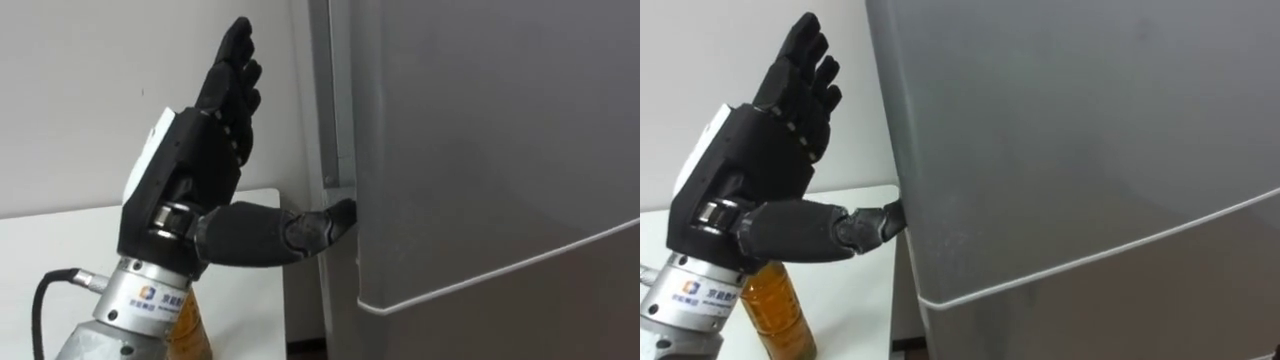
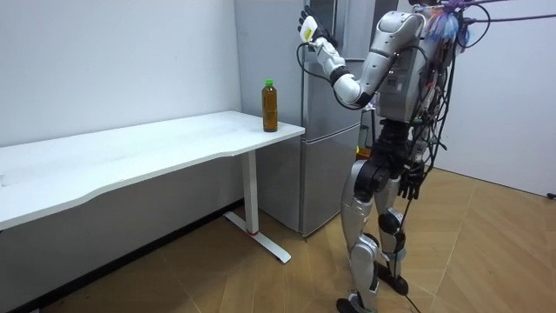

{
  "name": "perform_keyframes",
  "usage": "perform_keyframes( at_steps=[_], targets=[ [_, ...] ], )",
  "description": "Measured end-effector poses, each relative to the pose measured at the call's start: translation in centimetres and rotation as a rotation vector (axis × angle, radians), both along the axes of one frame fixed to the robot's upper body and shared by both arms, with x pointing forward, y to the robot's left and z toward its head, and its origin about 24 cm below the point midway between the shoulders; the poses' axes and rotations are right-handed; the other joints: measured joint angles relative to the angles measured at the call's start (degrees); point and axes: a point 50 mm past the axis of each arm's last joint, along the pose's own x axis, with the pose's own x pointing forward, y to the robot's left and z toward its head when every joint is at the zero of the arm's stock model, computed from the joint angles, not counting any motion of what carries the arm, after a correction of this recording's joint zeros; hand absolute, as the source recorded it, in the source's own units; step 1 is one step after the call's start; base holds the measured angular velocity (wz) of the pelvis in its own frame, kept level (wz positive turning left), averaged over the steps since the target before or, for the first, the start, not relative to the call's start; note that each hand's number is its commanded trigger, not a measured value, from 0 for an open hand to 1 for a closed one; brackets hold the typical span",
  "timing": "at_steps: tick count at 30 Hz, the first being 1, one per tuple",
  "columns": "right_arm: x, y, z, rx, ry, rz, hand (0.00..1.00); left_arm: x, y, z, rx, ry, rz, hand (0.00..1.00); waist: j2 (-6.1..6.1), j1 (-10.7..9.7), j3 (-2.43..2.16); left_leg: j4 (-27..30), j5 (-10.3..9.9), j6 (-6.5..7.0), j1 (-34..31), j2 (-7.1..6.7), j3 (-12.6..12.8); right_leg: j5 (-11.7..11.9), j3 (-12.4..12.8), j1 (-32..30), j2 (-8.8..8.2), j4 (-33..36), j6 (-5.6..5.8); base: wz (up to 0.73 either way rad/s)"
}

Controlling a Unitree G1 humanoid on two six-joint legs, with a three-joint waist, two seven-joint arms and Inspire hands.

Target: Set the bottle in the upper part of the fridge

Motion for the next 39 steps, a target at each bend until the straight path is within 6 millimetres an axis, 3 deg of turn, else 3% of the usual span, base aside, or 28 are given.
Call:
perform_keyframes(
  at_steps=[18, 31, 39],
  targets=[
    [0.2, 0.4, -0.1, 0.006, -0.009, 0.049, 0.0, -1.6, -1.6, 0.3, 0.03, -0.069, -0.135, 0.0, -1.02, 0.1, 0.03, 0.3, 0.0, 0.02, -0.1, -0.04, -0.1, 0.0, 0.3, 0.1, 0.0, -0.1, 0.03, 0.0],
    [0.3, 0.2, 0.0, -0.005, -0.015, 0.059, 0.0, -2.7, -4.1, 0.0, 0.087, -0.092, -0.342, 0.0, -0.58, -0.3, -0.13, 0.6, 0.0, 0.03, -0.2, -0.03, 0.1, 0.0, 0.7, 0.1, 0.0, -0.1, 0.03, 0.0],
    [0.5, -0.2, 0.1, -0.033, -0.028, 0.064, 0.0, -3.9, -6.3, -0.1, 0.104, -0.112, -0.475, 0.0, -0.06, -1.9, -0.2, 0.5, 0.0, 0.02, 0.1, 0.12, 1.2, 0.0, 1.8, -0.4, 0.16, 0.0, 0.02, -0.07]
  ],
)
